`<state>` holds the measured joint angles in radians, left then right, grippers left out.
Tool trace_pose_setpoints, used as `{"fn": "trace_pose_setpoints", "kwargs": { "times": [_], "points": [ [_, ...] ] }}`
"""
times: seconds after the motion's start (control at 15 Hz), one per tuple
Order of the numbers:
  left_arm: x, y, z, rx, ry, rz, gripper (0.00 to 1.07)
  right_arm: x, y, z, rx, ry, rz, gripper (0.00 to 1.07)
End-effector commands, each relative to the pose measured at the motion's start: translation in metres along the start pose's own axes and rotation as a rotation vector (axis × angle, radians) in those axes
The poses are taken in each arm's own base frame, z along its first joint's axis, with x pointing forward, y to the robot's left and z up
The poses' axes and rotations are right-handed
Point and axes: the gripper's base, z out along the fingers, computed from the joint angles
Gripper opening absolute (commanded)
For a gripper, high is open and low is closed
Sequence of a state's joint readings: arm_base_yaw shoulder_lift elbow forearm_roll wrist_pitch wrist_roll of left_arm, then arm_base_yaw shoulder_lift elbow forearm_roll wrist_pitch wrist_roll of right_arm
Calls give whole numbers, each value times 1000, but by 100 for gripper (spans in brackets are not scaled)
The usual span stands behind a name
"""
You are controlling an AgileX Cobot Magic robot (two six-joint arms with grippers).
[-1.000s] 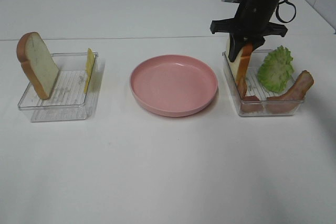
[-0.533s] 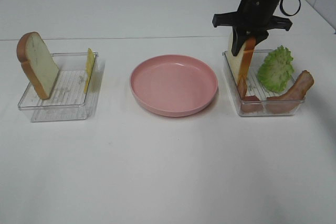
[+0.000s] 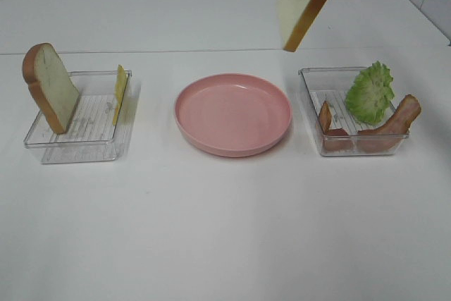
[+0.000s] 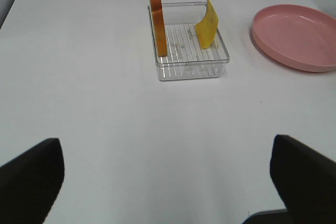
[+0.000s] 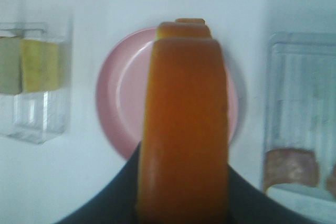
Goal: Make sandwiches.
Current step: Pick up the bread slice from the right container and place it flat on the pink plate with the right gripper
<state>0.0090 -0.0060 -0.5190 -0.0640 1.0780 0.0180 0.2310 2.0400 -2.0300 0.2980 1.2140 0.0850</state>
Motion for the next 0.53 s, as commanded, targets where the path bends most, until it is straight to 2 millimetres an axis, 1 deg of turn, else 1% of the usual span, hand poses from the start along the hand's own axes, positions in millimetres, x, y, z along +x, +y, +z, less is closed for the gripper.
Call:
{"fn": "trace_pose_setpoints", "kwargs": {
  "times": [0.07,0.13,0.2,0.27,0.33,0.4,0.47,0.53],
  "points": [
    [1,0,-2,2,-22,-2,100,18,18,26,-174,71,5,0],
    [1,0,-2,2,-22,-2,100,28,22,50,-279,62,43,0],
    [1,0,-2,2,-22,-2,100,32,21,58,-309,60,63,0],
    [1,0,-2,2,-22,-2,100,37,20,72,-363,57,101,0],
    [1,0,-2,2,-22,-2,100,43,14,94,-385,56,148,0],
    [1,0,-2,2,-22,-2,100,45,12,108,-388,75,176,0],
    [1,0,-2,2,-22,-2,100,47,13,115,-391,86,186,0],
    [1,0,-2,2,-22,-2,100,48,9,130,-381,91,209,0]
  ]
}}
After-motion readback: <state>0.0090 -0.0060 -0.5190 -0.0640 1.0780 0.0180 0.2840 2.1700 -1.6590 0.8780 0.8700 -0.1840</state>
